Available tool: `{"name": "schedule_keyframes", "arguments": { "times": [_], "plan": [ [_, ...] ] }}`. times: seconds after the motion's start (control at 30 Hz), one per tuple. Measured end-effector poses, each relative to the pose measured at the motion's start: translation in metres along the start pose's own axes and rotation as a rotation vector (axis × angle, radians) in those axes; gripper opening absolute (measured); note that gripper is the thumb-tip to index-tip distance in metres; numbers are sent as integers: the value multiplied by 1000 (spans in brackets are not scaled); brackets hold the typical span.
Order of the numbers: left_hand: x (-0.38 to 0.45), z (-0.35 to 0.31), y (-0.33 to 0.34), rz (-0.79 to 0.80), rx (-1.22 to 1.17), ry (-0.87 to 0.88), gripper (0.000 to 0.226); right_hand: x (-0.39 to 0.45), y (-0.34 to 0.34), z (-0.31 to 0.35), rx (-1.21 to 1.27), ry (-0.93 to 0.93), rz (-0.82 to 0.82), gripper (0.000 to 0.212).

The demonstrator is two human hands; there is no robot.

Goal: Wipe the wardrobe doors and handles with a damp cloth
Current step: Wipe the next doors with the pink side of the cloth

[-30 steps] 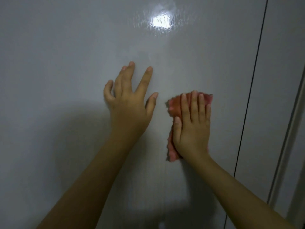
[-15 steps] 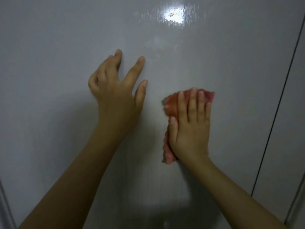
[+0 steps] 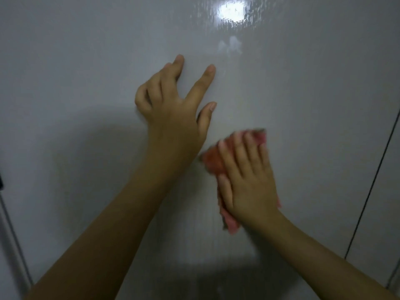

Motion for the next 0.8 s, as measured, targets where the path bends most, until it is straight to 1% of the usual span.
{"name": "schedule_keyframes", "arguments": {
  "times": [0.07,0.1,0.13,0.2,0.3,0.33,0.37,0.4,0.47,0.53,0.6,0.67,0.77,0.8],
  "plan": [
    [0,5,-5,13,-51,15,43,-21,3,-5,-64,-154,52,56],
    [-1,9,-9,21,-67,19,42,-23,2,-8,-74,-174,51,55],
    [-3,14,-13,25,-68,20,42,-20,1,-9,-70,-155,39,56],
    [-8,30,-21,32,-46,9,44,-4,-4,-4,-32,-18,-17,59],
    [-15,54,-29,50,-22,-34,46,29,-5,17,22,223,-115,57],
    [-16,59,-30,57,-22,-40,46,35,-4,27,35,270,-126,57],
    [-17,63,-30,63,-20,-41,47,37,-1,38,48,270,-121,58],
    [-17,66,-30,66,-9,-37,47,33,3,47,56,218,-100,58],
    [-17,68,-28,67,25,-28,47,15,12,58,31,22,-26,59],
    [-17,70,-28,77,31,-24,47,-4,14,51,-26,-142,25,58],
    [-17,73,-30,86,28,-15,48,-5,9,39,-49,-179,20,57],
    [-16,76,-32,98,13,-5,49,12,2,38,-35,-79,-25,57],
    [-17,77,-32,92,22,7,49,46,0,55,8,183,-117,57],
    [-17,77,-32,88,26,13,49,50,1,65,22,237,-125,57]
  ]
}}
Point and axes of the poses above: each hand's wrist, its own x-axis towards the middle knuckle, its own y-axis out of the palm, z = x × y, the point moved 2 cm from there along x, towards the middle knuckle, and after that the axes turned 10 degrees about y, right-handed, at the moved point
